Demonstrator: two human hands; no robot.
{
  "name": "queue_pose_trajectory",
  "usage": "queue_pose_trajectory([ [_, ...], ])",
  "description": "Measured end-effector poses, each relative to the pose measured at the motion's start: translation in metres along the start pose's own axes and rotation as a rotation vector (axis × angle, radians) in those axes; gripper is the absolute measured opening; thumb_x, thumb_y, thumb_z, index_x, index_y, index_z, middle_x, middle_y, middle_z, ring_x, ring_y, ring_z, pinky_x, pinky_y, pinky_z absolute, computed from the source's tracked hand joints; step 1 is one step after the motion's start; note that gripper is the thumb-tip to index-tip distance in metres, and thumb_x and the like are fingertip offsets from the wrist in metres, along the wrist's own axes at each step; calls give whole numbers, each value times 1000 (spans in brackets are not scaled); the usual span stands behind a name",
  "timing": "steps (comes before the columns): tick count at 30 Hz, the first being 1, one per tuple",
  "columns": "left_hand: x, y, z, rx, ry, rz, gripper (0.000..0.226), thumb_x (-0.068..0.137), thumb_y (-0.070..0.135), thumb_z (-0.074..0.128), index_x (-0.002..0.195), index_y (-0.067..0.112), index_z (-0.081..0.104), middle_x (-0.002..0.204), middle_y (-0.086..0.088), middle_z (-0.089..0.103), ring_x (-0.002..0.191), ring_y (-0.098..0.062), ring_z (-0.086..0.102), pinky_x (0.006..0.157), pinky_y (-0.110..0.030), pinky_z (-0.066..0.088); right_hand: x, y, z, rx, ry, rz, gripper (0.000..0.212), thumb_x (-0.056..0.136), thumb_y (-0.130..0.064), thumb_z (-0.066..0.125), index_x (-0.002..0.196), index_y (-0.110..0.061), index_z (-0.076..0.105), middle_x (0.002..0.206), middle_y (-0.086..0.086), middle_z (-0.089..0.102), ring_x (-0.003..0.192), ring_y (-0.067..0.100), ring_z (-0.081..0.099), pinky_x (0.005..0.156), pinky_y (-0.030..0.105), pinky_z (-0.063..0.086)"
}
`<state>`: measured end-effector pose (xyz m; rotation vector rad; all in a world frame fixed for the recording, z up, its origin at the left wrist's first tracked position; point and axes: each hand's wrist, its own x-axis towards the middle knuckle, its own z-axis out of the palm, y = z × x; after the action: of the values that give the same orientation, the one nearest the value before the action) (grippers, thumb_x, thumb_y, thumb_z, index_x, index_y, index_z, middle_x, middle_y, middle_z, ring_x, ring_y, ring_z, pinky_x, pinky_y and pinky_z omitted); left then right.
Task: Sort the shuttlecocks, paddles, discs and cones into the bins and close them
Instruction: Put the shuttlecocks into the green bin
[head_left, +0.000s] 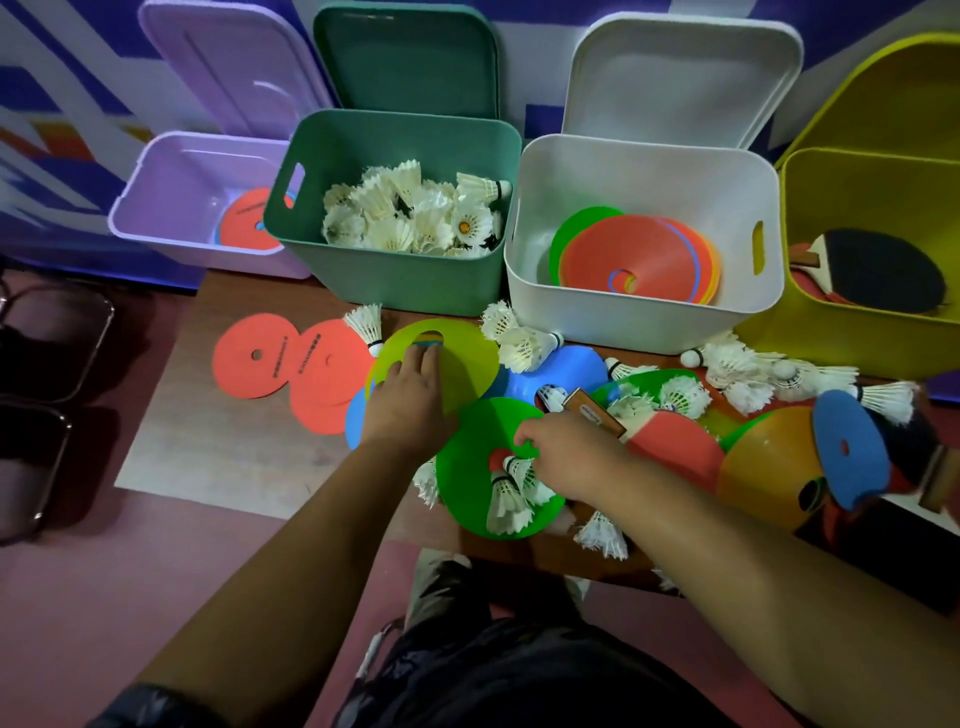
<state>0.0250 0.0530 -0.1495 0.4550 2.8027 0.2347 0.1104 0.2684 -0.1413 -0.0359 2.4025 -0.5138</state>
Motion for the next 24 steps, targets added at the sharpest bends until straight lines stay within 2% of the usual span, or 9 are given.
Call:
queue_pose_trajectory([
  [3, -10, -3, -10, -61, 37, -32, 95, 74, 42, 83, 153, 10, 40, 150, -12, 44, 122, -43, 54, 88, -52, 53, -1, 0, 7, -94, -16, -17, 56, 93, 2, 54, 140, -27, 60, 131, 12, 63, 109, 34, 65, 79, 45, 59],
  [6, -23, -4, -20, -148, 94, -63, 90, 73, 45, 83, 147, 11, 44, 139, -11, 49, 118, -42, 56, 86, -52, 54, -2, -1, 14, -160, 6, -35, 53, 92, 2, 54, 138, -25, 61, 128, 12, 62, 107, 36, 66, 83, 49, 59],
  [10, -39, -9, -27, -320, 136, -141, 90, 76, 47, 85, 149, 13, 46, 139, -8, 52, 121, -35, 56, 93, -45, 52, 0, -2, 20, -229, 58, -18, 38, 94, 0, 52, 125, -18, 64, 118, 12, 66, 102, 37, 67, 73, 42, 55],
  [13, -50, -11, -36, -432, 164, -215, 86, 79, 54, 83, 148, 15, 50, 136, -4, 55, 112, -29, 60, 89, -39, 51, -2, -5, 19, -247, 87, -11, 21, 96, -2, 52, 110, -12, 63, 109, 14, 68, 97, 38, 69, 66, 39, 47],
  [16, -59, -15, -44, -512, 164, -302, 79, 77, 65, 79, 138, 19, 58, 126, 0, 62, 102, -24, 64, 86, -39, 54, -1, -10, 14, -232, 133, -5, 13, 99, -8, 52, 104, -12, 63, 104, 14, 69, 94, 38, 70, 64, 38, 48],
  [19, -68, -18, -56, -681, 174, -380, 59, 80, 63, 77, 121, 23, 65, 100, 6, 70, 82, -13, 66, 75, -37, 54, 1, -16, 3, -151, 207, 13, 13, 101, -22, 51, 95, -18, 63, 97, 11, 69, 89, 36, 67, 64, 37, 48],
  [20, -71, -21, -59, -730, 187, -408, 54, 83, 60, 77, 120, 23, 65, 98, 7, 70, 83, -12, 66, 77, -37, 53, 1, -17, -3, -106, 238, 25, 16, 101, -26, 51, 90, -20, 61, 92, 10, 68, 84, 35, 66, 65, 38, 50],
  [22, -74, -28, -64, -807, 209, -462, 67, 80, 67, 75, 127, 20, 65, 108, 5, 70, 98, -16, 66, 90, -38, 53, 4, -22, -16, 75, 294, 70, 24, 99, -30, 53, 80, -17, 58, 78, 7, 64, 74, 34, 64, 64, 41, 54],
  [24, -76, -35, -72, -893, 230, -495, 82, 70, 81, 72, 127, 21, 67, 112, 1, 73, 107, -20, 68, 99, -45, 54, 6, -30, -37, 308, 352, 105, 22, 94, -25, 57, 76, -13, 61, 68, 9, 65, 64, 34, 69, 57, 45, 59],
])
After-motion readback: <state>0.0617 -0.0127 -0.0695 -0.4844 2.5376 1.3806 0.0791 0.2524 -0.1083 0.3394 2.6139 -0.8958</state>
